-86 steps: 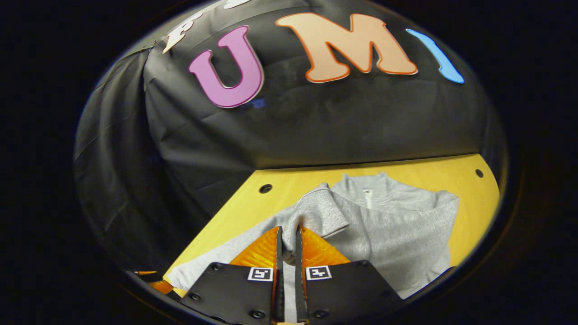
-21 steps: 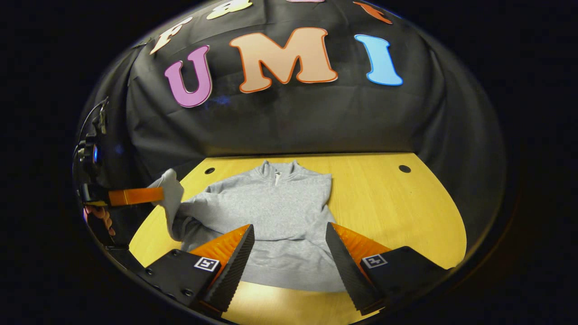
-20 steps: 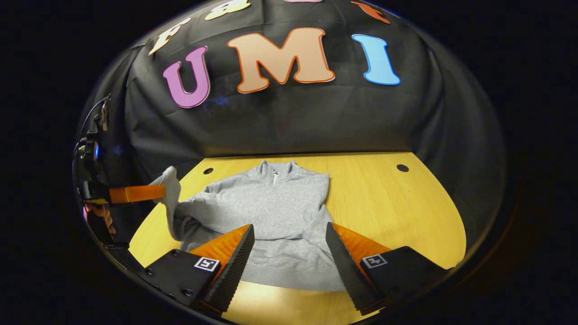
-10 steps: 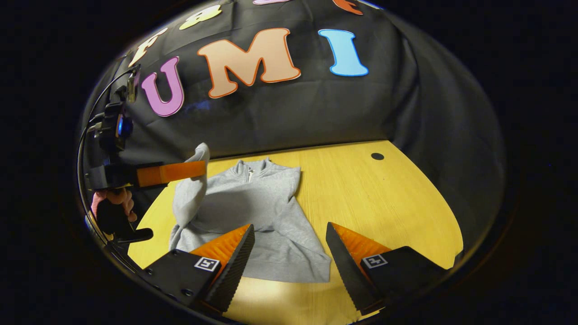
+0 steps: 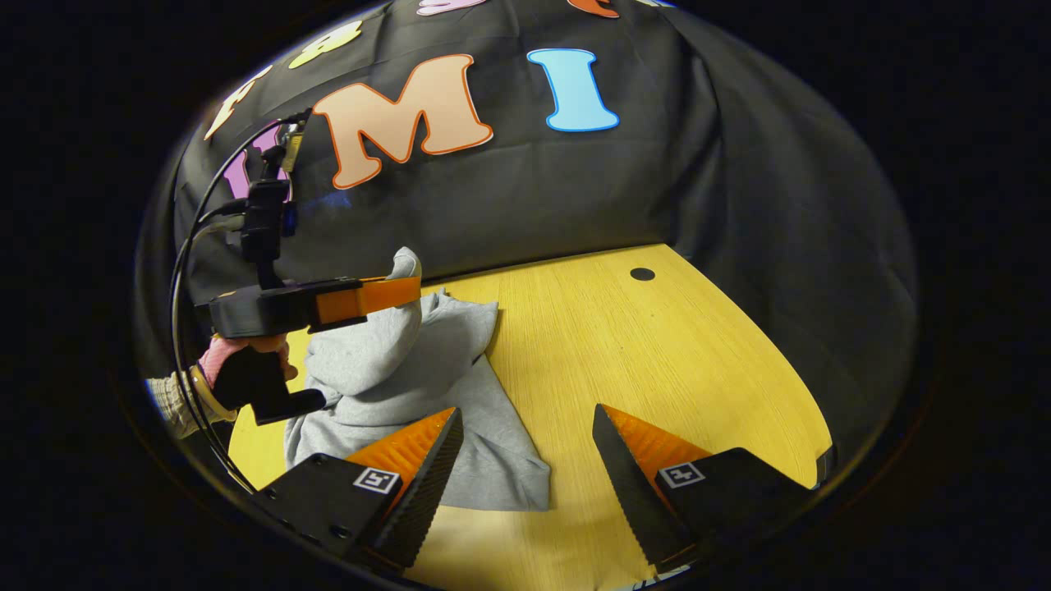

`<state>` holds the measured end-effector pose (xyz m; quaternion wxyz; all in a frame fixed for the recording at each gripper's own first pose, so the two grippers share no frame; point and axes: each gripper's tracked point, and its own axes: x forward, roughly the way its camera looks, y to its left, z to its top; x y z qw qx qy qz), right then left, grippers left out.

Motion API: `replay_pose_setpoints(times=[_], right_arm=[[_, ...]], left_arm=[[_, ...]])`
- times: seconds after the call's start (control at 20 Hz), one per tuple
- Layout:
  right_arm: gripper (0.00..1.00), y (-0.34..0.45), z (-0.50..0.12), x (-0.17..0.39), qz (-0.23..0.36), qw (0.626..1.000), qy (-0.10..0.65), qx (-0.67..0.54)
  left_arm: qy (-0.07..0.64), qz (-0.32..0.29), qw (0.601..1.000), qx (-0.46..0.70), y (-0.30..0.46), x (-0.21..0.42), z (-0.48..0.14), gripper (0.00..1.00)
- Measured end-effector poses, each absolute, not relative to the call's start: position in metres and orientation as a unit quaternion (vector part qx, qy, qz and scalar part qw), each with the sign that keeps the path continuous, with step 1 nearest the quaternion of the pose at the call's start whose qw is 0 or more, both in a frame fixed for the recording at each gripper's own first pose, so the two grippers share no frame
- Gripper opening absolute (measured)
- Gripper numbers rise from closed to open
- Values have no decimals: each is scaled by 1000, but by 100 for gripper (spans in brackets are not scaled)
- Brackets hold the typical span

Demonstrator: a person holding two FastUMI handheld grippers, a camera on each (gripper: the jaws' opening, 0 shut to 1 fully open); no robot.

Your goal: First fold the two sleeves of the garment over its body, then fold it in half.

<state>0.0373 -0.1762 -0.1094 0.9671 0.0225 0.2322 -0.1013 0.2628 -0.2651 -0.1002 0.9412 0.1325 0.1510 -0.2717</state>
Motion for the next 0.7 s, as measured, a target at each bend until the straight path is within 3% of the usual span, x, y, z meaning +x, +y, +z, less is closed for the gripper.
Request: replay_pose_setpoints(times=[0.15,0.25,0.4,0.7], right_arm=[[99,-179,-116,40,-98,966,240,24],[96,-178,-117,43,-92,966,241,20],[95,-176,-119,48,-85,967,241,19],[99,-170,-128,52,-66,967,247,13]], left_arm=[[153,-284,936,140,-275,277,-114,12],[154,-288,933,154,-277,281,-120,31],[155,-277,933,168,-272,281,-127,95],[136,-259,944,155,-233,237,-107,93]])
